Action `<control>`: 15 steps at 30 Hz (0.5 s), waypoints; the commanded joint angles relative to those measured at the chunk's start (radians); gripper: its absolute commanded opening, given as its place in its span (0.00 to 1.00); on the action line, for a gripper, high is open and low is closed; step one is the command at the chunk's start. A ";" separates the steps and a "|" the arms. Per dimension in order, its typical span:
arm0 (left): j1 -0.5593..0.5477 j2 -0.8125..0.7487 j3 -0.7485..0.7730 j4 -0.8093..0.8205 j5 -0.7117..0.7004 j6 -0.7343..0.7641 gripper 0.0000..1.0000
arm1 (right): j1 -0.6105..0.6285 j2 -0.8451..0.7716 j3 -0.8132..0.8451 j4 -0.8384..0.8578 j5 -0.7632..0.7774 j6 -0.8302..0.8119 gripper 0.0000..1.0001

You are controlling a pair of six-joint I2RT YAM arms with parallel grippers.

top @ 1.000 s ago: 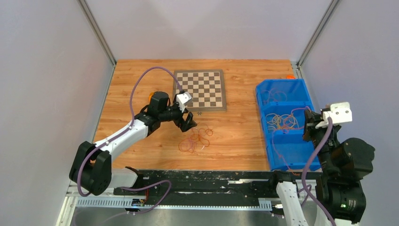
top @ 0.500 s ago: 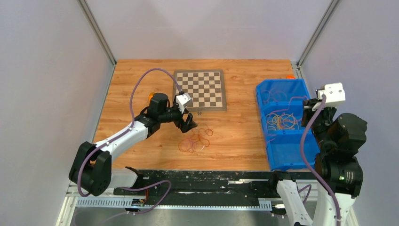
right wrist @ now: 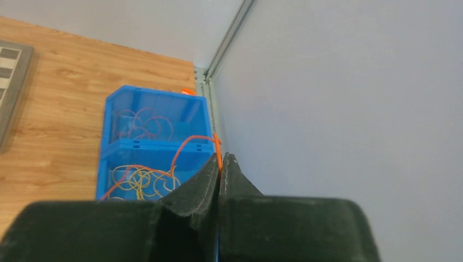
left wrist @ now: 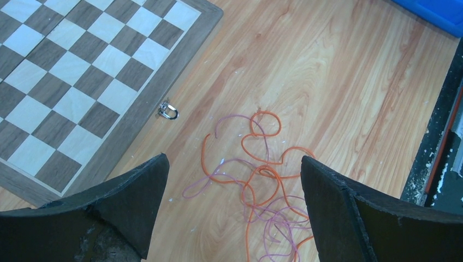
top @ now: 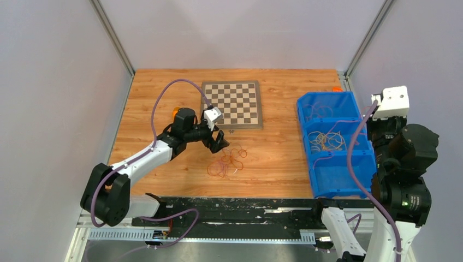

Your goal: Untangle the cables

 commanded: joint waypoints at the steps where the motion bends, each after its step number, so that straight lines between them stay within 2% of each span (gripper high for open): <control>1: 0.000 0.030 0.032 0.045 0.007 -0.012 0.98 | -0.003 -0.001 0.015 0.013 0.107 -0.077 0.00; 8: 0.002 0.060 0.081 0.029 0.000 -0.005 0.98 | -0.003 -0.011 -0.152 0.017 0.197 -0.154 0.00; 15: 0.001 0.041 0.079 0.006 -0.009 0.010 0.99 | -0.003 -0.061 -0.299 -0.095 0.113 -0.183 0.00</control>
